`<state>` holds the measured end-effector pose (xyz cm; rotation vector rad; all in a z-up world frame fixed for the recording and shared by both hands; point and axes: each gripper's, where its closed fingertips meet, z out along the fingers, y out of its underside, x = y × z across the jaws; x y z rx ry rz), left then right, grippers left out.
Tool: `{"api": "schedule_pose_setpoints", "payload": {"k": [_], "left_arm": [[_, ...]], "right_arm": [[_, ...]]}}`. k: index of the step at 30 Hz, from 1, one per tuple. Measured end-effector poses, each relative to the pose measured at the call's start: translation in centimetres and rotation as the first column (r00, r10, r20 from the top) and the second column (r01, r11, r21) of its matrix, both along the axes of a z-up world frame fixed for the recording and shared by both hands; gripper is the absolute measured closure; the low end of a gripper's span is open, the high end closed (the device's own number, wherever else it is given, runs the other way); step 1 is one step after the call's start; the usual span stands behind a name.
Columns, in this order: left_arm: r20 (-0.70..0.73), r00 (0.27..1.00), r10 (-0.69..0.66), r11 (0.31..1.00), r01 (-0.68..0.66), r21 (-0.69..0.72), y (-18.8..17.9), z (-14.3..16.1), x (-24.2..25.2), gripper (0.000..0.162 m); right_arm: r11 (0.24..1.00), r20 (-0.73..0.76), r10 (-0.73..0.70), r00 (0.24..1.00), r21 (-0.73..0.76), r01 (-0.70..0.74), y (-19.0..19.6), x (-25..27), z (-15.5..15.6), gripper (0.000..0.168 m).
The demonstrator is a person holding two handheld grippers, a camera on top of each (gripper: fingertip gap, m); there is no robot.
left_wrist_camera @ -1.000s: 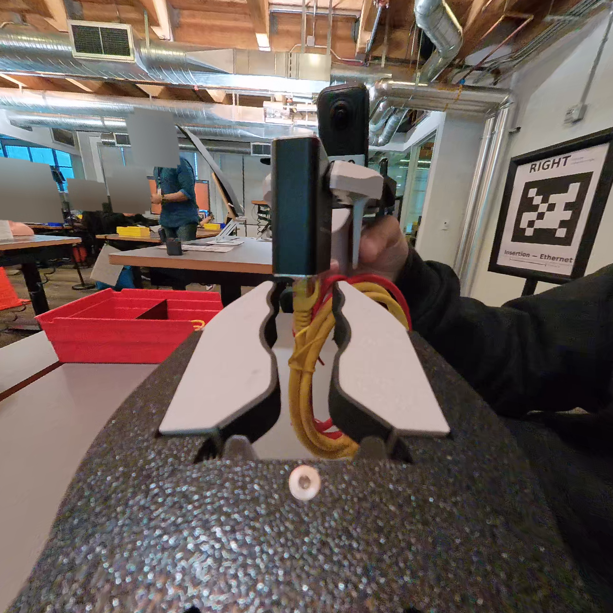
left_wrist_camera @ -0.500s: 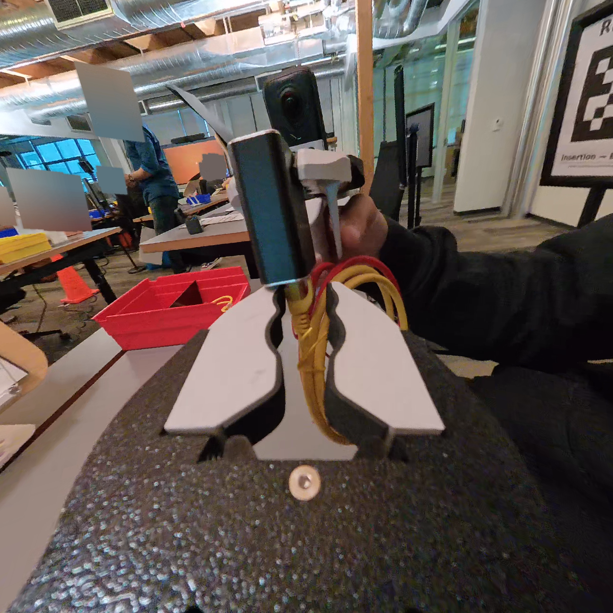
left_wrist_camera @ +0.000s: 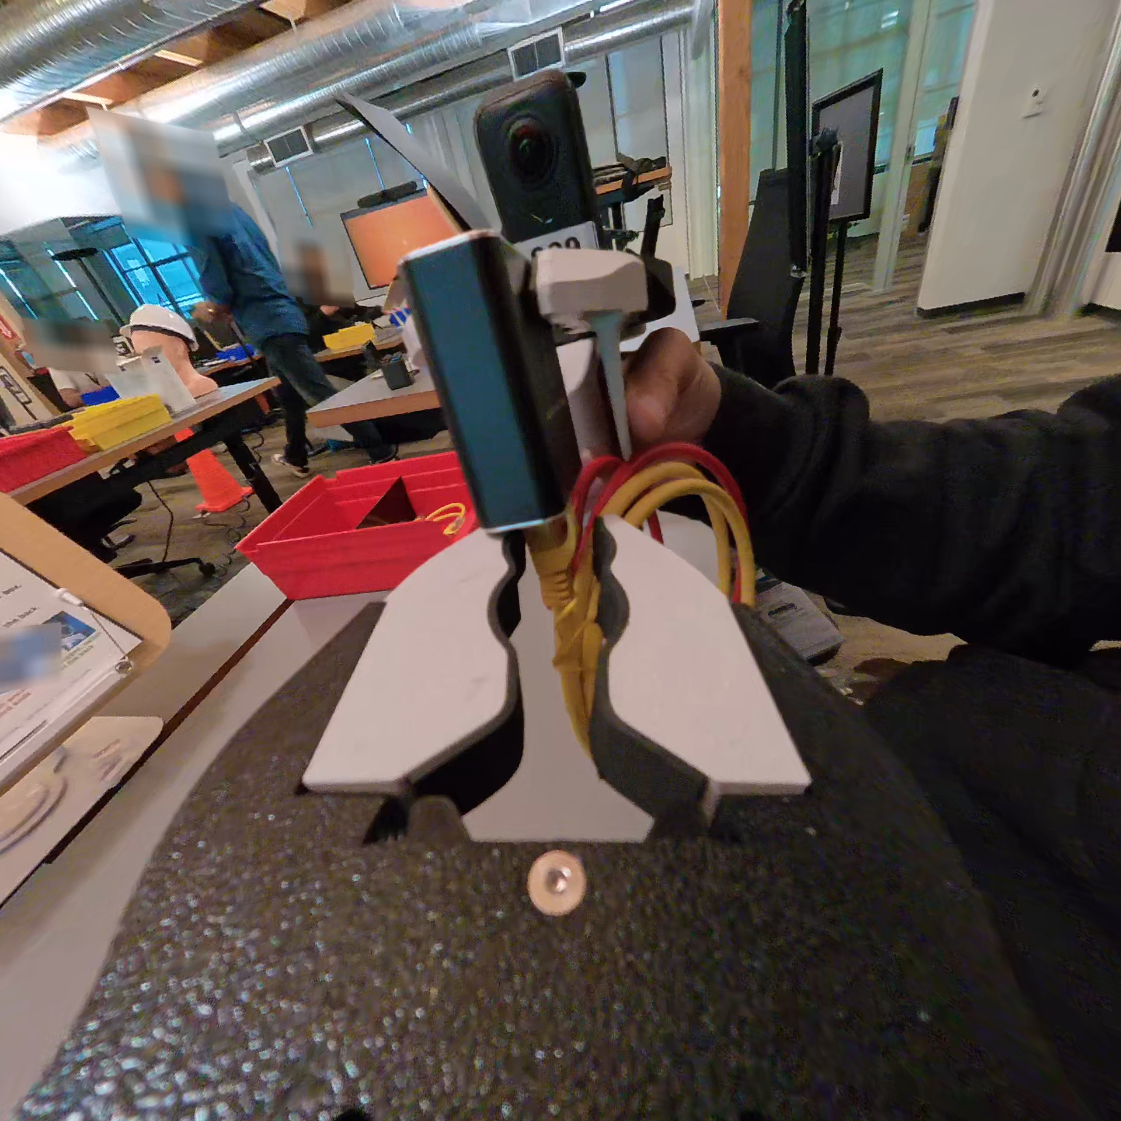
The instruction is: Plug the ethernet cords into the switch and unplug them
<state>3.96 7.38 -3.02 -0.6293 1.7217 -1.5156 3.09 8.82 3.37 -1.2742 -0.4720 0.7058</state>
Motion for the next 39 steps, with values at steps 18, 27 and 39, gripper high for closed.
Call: {"api": "schedule_pose_setpoints", "payload": {"k": [18, 27, 39], "left_arm": [[-0.087, 0.992, -0.088, 0.995, 0.083, -0.061, -0.4, -0.8, -0.4, 0.147], [-0.061, 0.991, -0.116, 0.992, 0.113, -0.053, -0.3, -0.8, -0.4, 0.147], [-0.078, 0.961, -0.265, 0.954, 0.250, -0.168, -0.1, -1.7, -0.2, 0.148]], "right_arm": [[0.998, 0.140, -0.006, 0.990, -0.056, 0.014, 0.3, -1.8, -0.8, 0.142], [0.997, 0.174, -0.030, 0.984, -0.063, 0.041, 0.5, -2.0, -0.9, 0.143], [0.983, 0.326, -0.112, 0.939, -0.102, 0.153, 1.1, -2.0, -2.0, 0.143]]}}
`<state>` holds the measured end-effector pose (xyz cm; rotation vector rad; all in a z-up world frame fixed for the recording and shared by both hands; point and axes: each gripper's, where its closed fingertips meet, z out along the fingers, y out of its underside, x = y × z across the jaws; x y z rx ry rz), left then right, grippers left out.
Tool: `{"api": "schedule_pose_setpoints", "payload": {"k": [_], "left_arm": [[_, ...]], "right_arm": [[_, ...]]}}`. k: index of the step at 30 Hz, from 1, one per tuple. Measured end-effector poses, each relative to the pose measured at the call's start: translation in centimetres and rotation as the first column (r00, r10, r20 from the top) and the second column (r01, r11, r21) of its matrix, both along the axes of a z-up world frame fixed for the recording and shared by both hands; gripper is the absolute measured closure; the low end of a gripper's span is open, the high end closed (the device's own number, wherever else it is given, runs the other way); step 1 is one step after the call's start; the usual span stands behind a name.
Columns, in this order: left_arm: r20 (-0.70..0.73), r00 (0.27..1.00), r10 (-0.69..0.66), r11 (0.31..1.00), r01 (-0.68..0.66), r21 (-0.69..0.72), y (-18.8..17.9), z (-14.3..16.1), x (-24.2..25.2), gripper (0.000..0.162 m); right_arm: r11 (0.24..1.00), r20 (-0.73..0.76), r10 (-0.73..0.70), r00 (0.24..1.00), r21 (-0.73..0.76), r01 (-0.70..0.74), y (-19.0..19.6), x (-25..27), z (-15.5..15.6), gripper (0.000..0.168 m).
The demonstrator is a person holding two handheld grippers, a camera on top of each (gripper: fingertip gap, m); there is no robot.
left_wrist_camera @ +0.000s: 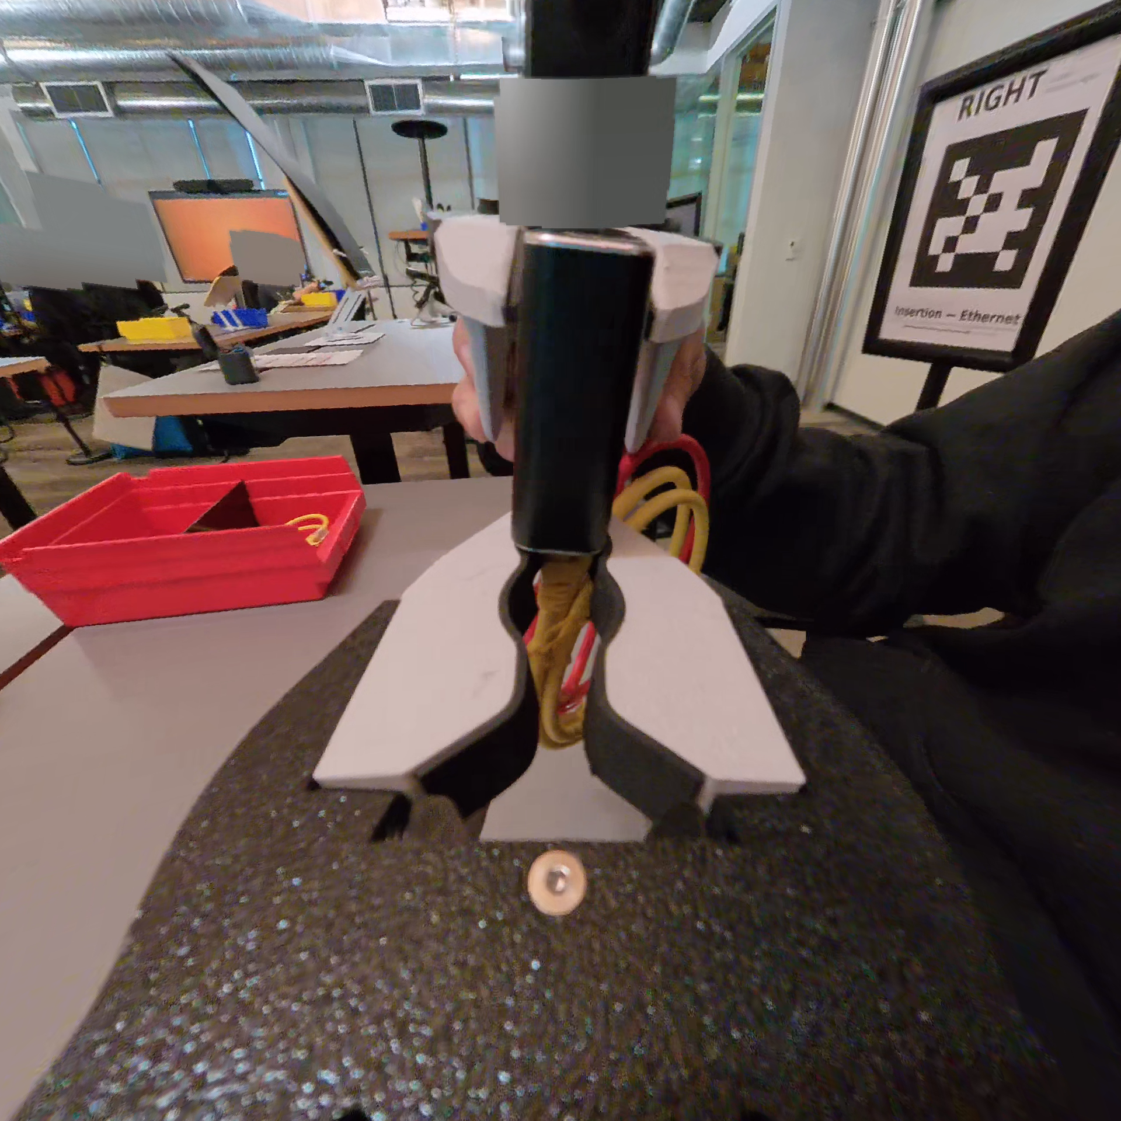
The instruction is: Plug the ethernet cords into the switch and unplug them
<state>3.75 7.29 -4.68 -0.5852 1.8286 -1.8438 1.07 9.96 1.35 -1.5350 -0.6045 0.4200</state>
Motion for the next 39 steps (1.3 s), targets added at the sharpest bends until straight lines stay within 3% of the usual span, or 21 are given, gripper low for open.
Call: {"api": "schedule_pose_setpoints", "payload": {"k": [7, 15, 27, 32, 39], "left_arm": [[-0.038, 0.988, -0.147, 0.975, 0.138, -0.176, -0.3, 0.0, 0.0, 0.147], [-0.017, 0.975, -0.219, 0.938, 0.206, -0.279, -0.3, 0.0, 0.2, 0.147], [-0.038, 0.968, -0.246, 0.911, 0.218, -0.351, 0.1, -0.5, 1.0, 0.148], [-0.032, 0.953, -0.303, 0.863, 0.260, -0.433, 0.1, -0.6, 1.2, 0.147], [-0.050, 0.970, -0.239, 0.890, 0.198, -0.411, 0.7, -1.3, 2.1, 0.147]], "right_arm": [[0.997, 0.153, -0.077, 0.985, -0.008, 0.079, 0.3, -0.3, -0.5, 0.142], [0.992, 0.295, -0.122, 0.948, 0.012, 0.124, 0.4, -0.5, -0.9, 0.142], [0.982, 0.247, -0.184, 0.951, 0.001, 0.189, 1.1, 0.9, -1.4, 0.143], [0.981, 0.251, -0.188, 0.950, -0.003, 0.195, 1.5, 1.2, -1.6, 0.143], [0.968, 0.191, -0.237, 0.953, -0.036, 0.248, 1.8, 2.6, -2.2, 0.143]]}}
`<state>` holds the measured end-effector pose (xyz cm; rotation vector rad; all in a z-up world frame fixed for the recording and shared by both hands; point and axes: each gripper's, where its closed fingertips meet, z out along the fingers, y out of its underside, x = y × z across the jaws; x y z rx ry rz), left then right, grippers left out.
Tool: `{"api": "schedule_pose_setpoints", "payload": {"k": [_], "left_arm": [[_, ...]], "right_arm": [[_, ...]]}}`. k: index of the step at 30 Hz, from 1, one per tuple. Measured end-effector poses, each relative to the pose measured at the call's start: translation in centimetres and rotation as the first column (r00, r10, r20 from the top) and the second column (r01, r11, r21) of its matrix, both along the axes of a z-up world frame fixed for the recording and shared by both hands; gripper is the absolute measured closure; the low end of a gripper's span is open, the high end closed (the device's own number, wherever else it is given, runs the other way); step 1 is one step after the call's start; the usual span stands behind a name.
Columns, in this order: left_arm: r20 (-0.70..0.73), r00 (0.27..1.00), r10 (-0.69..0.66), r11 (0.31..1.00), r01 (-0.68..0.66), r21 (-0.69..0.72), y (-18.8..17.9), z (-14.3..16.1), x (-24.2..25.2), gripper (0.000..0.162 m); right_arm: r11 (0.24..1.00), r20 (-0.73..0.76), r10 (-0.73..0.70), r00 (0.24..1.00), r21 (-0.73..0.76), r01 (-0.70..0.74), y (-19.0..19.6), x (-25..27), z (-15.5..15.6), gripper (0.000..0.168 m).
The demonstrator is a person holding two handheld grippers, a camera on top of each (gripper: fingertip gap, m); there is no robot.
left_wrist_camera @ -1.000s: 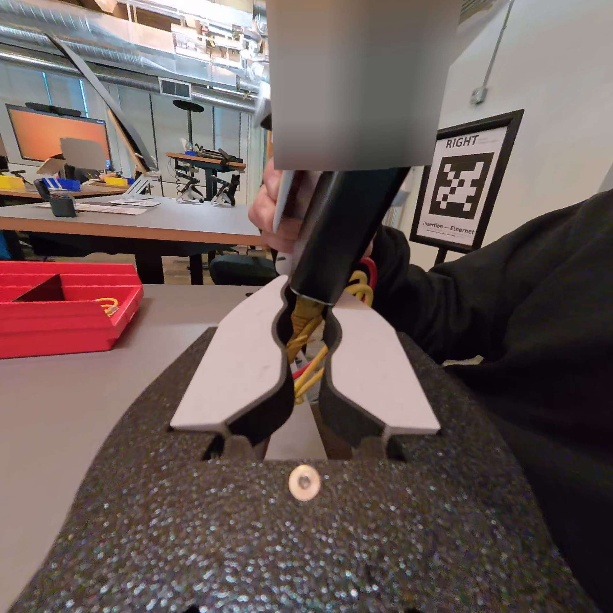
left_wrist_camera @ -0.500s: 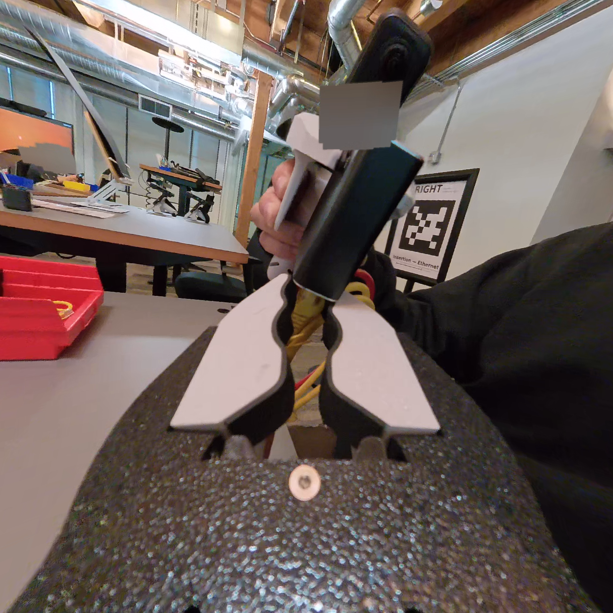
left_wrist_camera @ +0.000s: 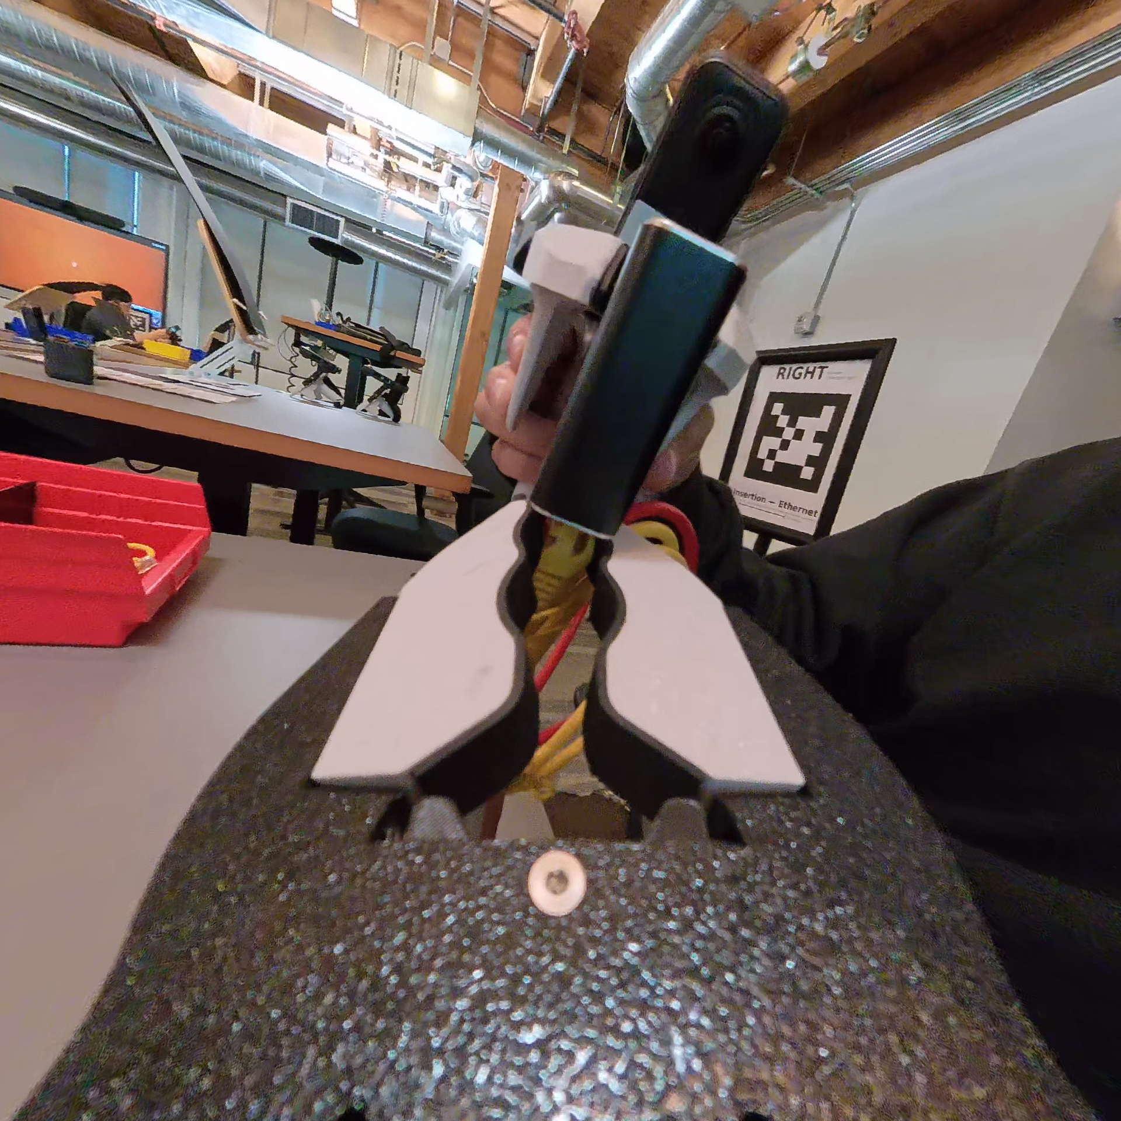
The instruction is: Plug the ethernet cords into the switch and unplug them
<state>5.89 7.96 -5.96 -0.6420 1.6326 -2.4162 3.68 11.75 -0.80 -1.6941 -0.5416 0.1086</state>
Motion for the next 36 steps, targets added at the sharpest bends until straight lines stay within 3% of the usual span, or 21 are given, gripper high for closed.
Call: {"api": "schedule_pose_setpoints", "payload": {"k": [5, 8, 13, 20, 24, 28, 36], "left_arm": [[-0.043, 0.992, -0.118, 0.984, 0.111, -0.141, -0.1, -0.1, 0.0, 0.147], [-0.042, 0.989, -0.141, 0.979, 0.133, -0.157, -0.2, -0.3, 0.0, 0.147], [-0.047, 0.994, -0.094, 0.987, 0.087, -0.136, 0.0, -0.4, 0.4, 0.147], [-0.056, 0.982, -0.181, 0.954, 0.161, -0.253, -0.1, -0.4, 0.4, 0.147], [-0.048, 0.996, -0.076, 0.985, 0.067, -0.162, 0.3, -0.4, 0.7, 0.147], [-0.053, 0.980, -0.191, 0.937, 0.166, -0.307, 0.1, -0.2, 0.6, 0.147], [-0.060, 0.979, -0.197, 0.932, 0.168, -0.320, -0.1, -0.6, 0.9, 0.147]], "right_arm": [[1.000, -0.009, -0.010, 1.000, -0.006, 0.010, 0.4, 0.2, -0.3, 0.143], [1.000, 0.009, -0.007, 1.000, -0.014, 0.007, 0.4, 0.2, -0.5, 0.143], [0.999, -0.039, -0.018, 0.999, -0.033, 0.017, 0.6, 0.8, -0.6, 0.143], [0.998, 0.001, -0.047, 0.999, -0.044, 0.047, 0.9, 0.8, -0.9, 0.142], [0.998, -0.048, -0.044, 0.998, -0.036, 0.043, 0.7, 1.3, -0.6, 0.143], [0.998, -0.030, -0.051, 0.998, -0.036, 0.050, 1.2, 1.2, -0.7, 0.142], [0.997, -0.035, -0.063, 0.997, -0.052, 0.061, 1.2, 1.8, -1.1, 0.142]]}}
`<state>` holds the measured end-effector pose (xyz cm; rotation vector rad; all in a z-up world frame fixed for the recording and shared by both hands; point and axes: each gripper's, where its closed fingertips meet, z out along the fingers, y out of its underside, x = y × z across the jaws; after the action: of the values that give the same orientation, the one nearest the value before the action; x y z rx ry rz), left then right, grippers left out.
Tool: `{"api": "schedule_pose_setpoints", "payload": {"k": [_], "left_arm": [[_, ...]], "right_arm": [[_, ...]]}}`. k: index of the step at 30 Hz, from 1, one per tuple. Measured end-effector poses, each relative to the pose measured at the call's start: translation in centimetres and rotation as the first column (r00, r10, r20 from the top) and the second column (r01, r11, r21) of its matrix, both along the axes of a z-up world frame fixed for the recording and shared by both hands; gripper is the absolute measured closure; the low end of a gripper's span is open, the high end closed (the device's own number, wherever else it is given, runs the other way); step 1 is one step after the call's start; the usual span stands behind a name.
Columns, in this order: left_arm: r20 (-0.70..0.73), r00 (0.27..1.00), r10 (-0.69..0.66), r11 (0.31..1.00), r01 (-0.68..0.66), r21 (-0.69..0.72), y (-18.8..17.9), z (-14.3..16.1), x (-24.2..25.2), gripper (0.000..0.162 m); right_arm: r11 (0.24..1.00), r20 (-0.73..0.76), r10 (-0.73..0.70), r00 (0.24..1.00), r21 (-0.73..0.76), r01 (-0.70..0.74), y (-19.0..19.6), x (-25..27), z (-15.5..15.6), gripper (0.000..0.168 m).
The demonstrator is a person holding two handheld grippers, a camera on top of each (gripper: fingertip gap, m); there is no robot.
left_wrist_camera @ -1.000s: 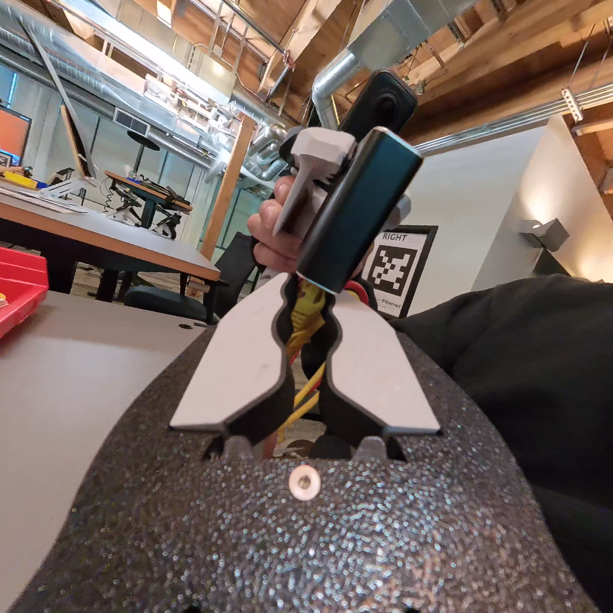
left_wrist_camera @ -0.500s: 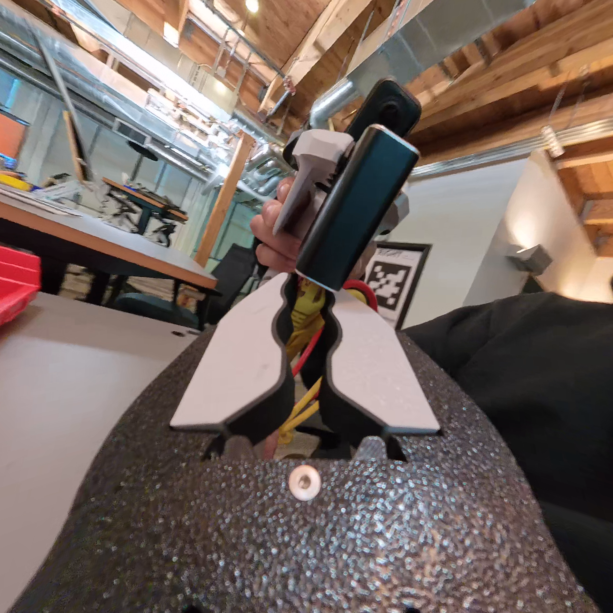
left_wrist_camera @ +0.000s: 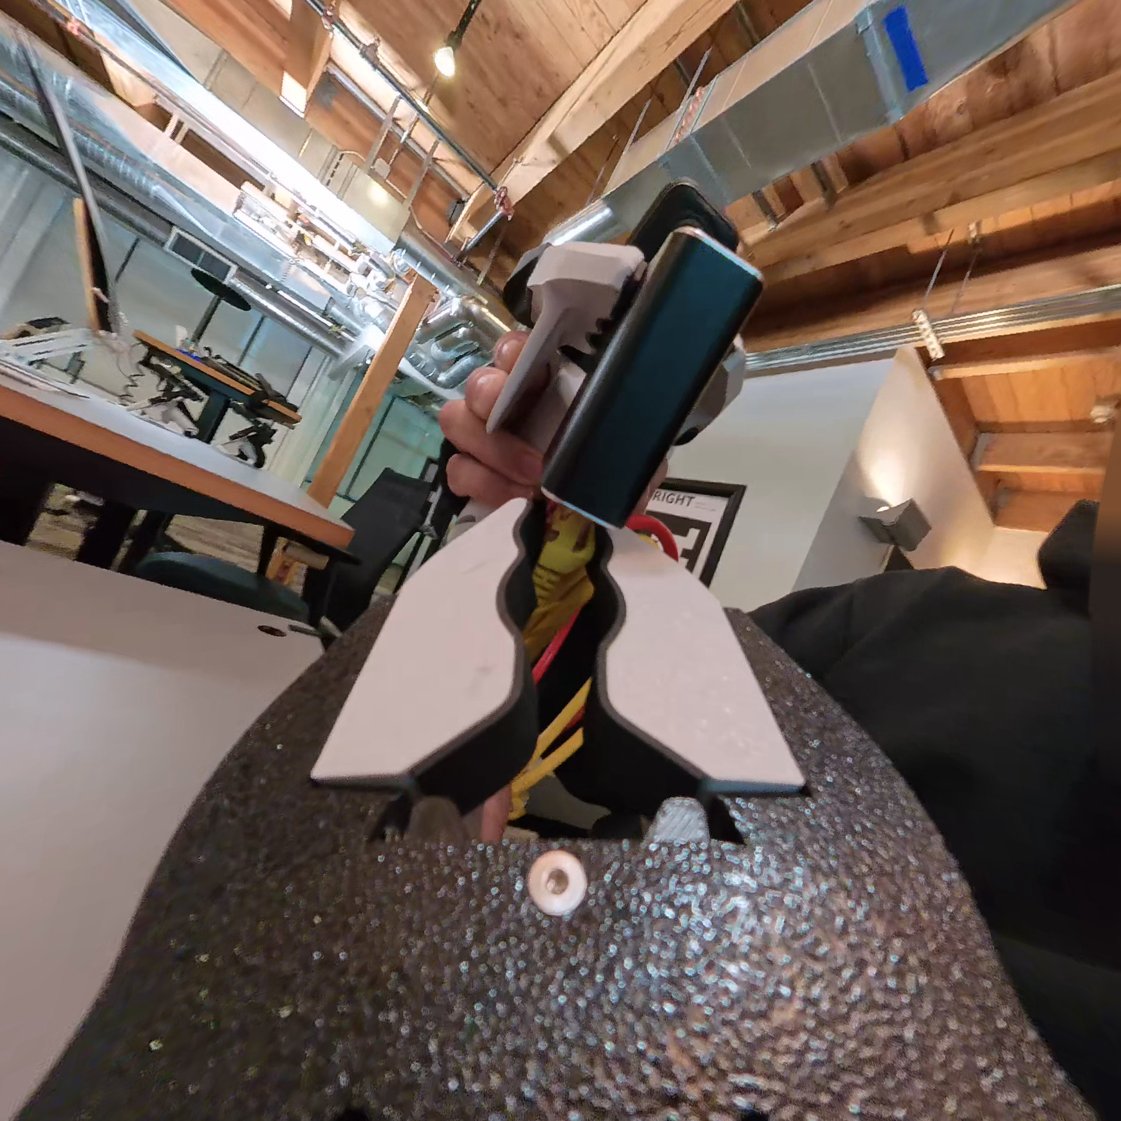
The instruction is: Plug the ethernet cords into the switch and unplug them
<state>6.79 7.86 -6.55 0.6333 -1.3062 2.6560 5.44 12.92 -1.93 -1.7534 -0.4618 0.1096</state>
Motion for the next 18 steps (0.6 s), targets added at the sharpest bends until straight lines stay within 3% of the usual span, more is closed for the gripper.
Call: {"api": "schedule_pose_setpoints", "payload": {"k": [4, 10, 15, 18], "left_arm": [[-0.011, 0.999, -0.045, 0.998, 0.045, -0.052, -0.30, 0.02, -0.03, 0.147], [-0.022, 1.000, -0.009, 1.000, 0.009, -0.023, -0.44, -0.23, 0.32, 0.147], [-0.016, 0.998, 0.053, 0.998, -0.053, 0.039, -0.12, -0.51, 0.67, 0.147], [0.027, 0.991, 0.135, 0.977, -0.137, 0.160, 0.35, -0.90, 0.69, 0.148]], "right_arm": [[1.000, 0.003, 0.007, 1.000, -0.005, -0.007, -0.12, 0.00, -0.08, 0.142], [1.000, -0.015, 0.006, 1.000, -0.007, -0.006, -0.31, 0.39, -0.25, 0.142], [1.000, -0.040, -0.002, 0.999, -0.026, 0.000, -0.28, 0.76, -0.44, 0.143], [0.999, -0.132, 0.026, 0.991, -0.037, -0.031, -0.22, 0.72, -0.61, 0.142]]}}
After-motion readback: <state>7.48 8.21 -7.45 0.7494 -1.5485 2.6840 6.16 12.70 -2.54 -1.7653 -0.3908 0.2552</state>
